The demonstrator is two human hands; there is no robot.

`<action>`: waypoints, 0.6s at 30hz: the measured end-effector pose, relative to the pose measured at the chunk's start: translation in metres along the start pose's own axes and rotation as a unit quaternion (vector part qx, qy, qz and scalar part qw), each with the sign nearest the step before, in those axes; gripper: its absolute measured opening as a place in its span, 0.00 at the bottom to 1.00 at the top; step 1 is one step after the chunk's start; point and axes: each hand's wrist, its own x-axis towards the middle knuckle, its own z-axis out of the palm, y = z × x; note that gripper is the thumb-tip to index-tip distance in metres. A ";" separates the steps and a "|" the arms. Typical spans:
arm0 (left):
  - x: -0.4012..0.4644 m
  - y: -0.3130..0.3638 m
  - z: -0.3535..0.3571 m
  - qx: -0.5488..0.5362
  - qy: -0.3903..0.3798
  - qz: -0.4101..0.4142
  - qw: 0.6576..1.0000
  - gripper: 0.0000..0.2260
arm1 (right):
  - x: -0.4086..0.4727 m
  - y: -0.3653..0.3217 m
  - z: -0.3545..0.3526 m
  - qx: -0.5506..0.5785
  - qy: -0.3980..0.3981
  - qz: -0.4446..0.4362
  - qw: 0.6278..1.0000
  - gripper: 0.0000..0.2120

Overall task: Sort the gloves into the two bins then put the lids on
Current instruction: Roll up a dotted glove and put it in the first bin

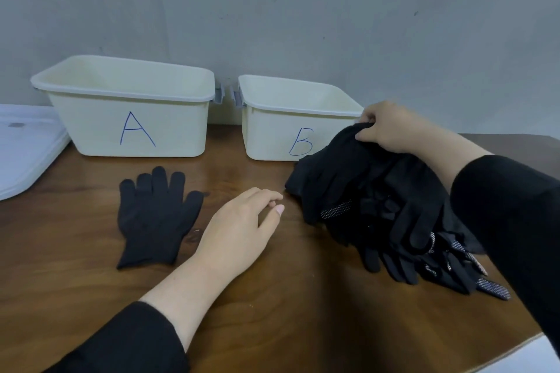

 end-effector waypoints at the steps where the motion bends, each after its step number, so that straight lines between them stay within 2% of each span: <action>1: 0.000 0.000 -0.001 -0.005 0.006 -0.002 1.000 0.13 | -0.003 -0.003 -0.005 0.017 0.019 -0.014 1.000 0.03; 5: 0.000 -0.002 -0.004 -0.021 0.036 -0.013 0.999 0.13 | -0.015 -0.015 -0.031 0.068 0.083 -0.069 0.992 0.05; 9: -0.002 -0.002 -0.008 -0.057 0.074 -0.019 0.995 0.13 | -0.025 -0.032 -0.056 0.118 0.096 -0.105 0.983 0.07; 12: -0.004 0.000 -0.015 -0.102 0.110 -0.020 0.989 0.14 | -0.034 -0.051 -0.067 0.157 0.064 -0.128 0.977 0.06; 15: -0.005 0.002 -0.027 -0.143 0.147 -0.016 0.979 0.21 | -0.047 -0.074 -0.066 0.136 0.009 -0.156 0.978 0.05; 18: -0.008 0.008 -0.037 -0.203 0.122 -0.027 0.971 0.29 | -0.060 -0.097 -0.050 0.107 -0.048 -0.184 0.976 0.05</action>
